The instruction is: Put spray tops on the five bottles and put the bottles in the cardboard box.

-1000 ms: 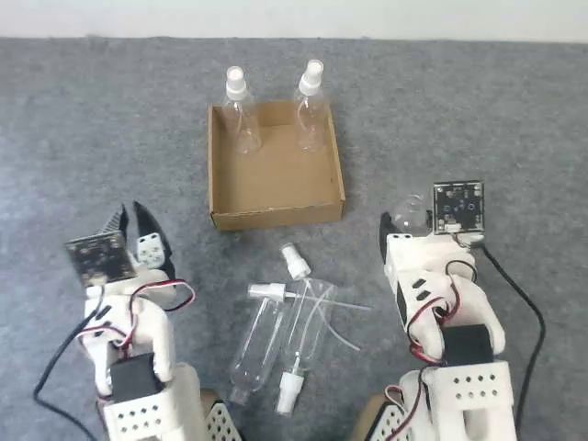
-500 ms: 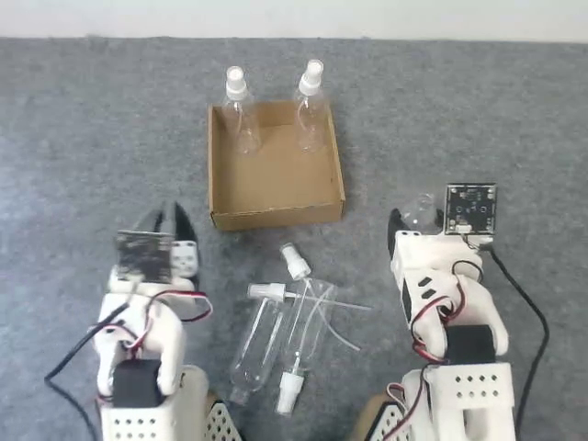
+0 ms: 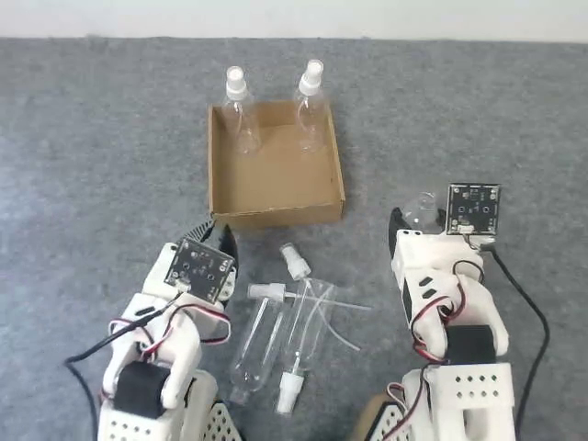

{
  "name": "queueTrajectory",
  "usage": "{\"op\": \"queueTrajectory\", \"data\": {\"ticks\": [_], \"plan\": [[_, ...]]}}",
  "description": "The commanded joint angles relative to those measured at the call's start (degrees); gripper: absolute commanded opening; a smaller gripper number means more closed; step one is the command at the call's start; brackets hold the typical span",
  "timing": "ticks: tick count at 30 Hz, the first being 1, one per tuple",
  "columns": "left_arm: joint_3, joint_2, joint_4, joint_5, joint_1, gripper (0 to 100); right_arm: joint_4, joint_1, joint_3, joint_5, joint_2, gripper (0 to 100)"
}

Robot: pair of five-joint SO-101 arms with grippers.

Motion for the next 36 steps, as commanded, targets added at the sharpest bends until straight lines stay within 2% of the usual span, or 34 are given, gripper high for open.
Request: {"op": "queueTrajectory", "data": {"ticks": [1, 10, 14, 19, 26, 31, 36], "plan": [[-4.88, -0.62, 2.81, -0.35, 1.05, 6, -1.36, 0.75, -0.44, -0.44, -1.45, 0.6], [-7.16, 1.32, 5.36, -1.05, 2.29, 7, -1.36, 0.75, -0.35, -0.35, -1.45, 0.6], [-13.85, 12.31, 7.21, -0.44, 6.86, 7, -1.36, 0.75, -0.35, -0.35, -1.45, 0.6], [-22.64, 30.24, 7.03, 4.04, 10.02, 7, -1.36, 0.75, -0.35, -0.35, -1.45, 0.6], [-28.79, 48.7, 6.95, 16.18, 15.38, 8, -1.27, 0.66, -0.35, -0.35, -1.45, 0.6], [-32.13, 57.93, 4.75, 33.76, 16.97, 8, -1.27, 0.66, -0.35, -0.26, -1.45, 0.6], [-32.13, 63.65, 0.35, 36.66, 16.62, 7, -1.27, 0.66, -0.35, -0.18, -1.45, 0.6]]}}
